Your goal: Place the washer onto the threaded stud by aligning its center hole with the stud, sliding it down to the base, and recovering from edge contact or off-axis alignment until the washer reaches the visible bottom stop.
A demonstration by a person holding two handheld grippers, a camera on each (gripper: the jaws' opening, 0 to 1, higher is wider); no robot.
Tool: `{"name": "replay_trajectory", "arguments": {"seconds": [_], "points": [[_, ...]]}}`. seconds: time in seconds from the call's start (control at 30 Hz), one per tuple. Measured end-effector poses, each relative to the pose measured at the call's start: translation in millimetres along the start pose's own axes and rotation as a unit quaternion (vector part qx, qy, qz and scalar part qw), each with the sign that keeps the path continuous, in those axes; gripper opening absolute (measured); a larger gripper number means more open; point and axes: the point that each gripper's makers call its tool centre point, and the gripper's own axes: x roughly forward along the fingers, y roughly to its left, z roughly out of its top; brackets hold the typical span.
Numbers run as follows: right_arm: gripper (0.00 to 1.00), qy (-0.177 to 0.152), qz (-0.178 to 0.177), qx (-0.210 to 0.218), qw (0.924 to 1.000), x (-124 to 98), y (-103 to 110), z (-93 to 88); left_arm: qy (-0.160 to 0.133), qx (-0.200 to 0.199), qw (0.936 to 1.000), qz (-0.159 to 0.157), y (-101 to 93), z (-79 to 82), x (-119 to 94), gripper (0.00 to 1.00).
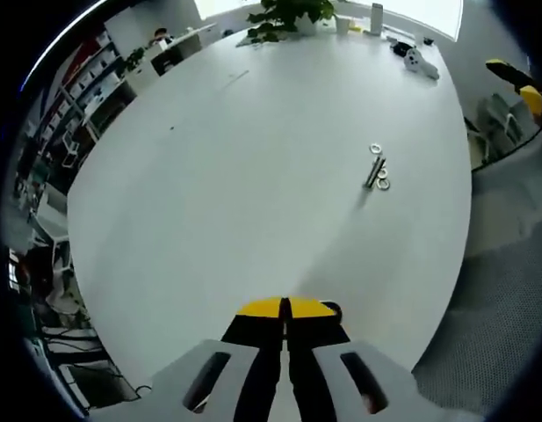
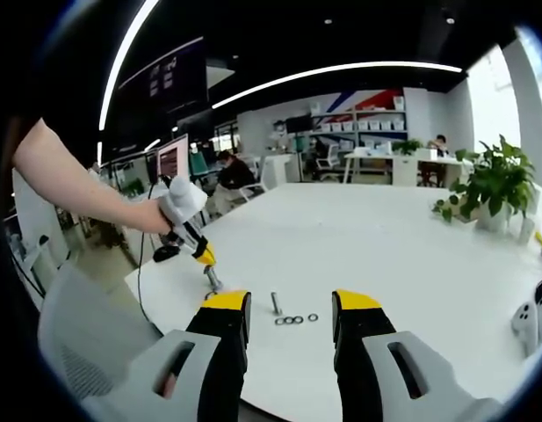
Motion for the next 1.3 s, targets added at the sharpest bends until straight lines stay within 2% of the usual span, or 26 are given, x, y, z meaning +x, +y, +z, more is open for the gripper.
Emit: {"name": "replay_trajectory", "arguments": {"seconds": [0.07, 0.13, 0.17, 0.23, 0.27, 0.33, 0.4, 0.53, 0.77, 0.9, 1.03, 1.3], "points": [[0.39, 0.0, -0.001, -0.001, 1.0, -0.3, -0.5, 0.1, 0.0, 0.052, 0.9981, 0.033, 6.7, -0.4, -3.1, 0.0], [0.39, -0.001, -0.002, 0.0, 1.0, -0.6, -0.9, 0.1, -0.016, 0.029, 0.9987, 0.038, 7.8, 0.1, -5.2, 0.0], [0.39, 0.0, -0.004, 0.0, 1.0, -0.7, -1.5, -0.2, -0.035, 0.016, 0.9981, 0.049, 11.4, 2.4, -8.7, 0.0], [0.39, -0.002, -0.005, 0.002, 1.0, -0.6, -2.6, 0.1, -0.034, 0.013, 0.9978, 0.055, 12.5, -4.5, -13.2, 0.0], [0.39, -0.002, -0.005, 0.003, 1.0, -0.5, -2.6, 0.4, -0.047, 0.013, 0.997, 0.061, 13.6, -2.8, -16.0, 0.0], [0.39, -0.001, -0.004, 0.003, 1.0, 0.0, -2.0, 0.2, -0.048, 0.005, 0.9968, 0.063, 14.4, -5.9, -19.4, 0.01], [0.39, -0.001, -0.003, 0.001, 1.0, 0.2, -1.5, 0.5, -0.072, -0.007, 0.9949, 0.071, 15.8, -1.9, -25.6, 0.04], [0.39, 0.0, -0.002, 0.001, 1.0, 0.7, -1.0, 0.0, -0.091, -0.06, 0.9922, 0.06, 14.2, -3.5, -28.0, 0.12], [0.39, 0.0, -0.002, 0.002, 1.0, 0.5, -0.9, 0.0, -0.099, -0.072, 0.9901, 0.069, 4.2, -9.0, -25.3, 0.23], [0.39, 0.0, -0.003, 0.003, 1.0, 0.1, -1.2, -0.3, -0.11, -0.099, 0.9861, 0.075, -0.6, -11.1, -19.7, 0.29], [0.39, 0.0, -0.003, 0.002, 1.0, 0.1, -1.3, -0.4, -0.11, -0.113, 0.9837, 0.087, -0.3, -14.1, -16.5, 0.29], [0.39, 0.001, -0.003, 0.001, 1.0, -0.2, -1.8, -0.8, -0.112, -0.144, 0.9795, 0.085, 0.5, -21.2, -9.4, 0.29]]}}
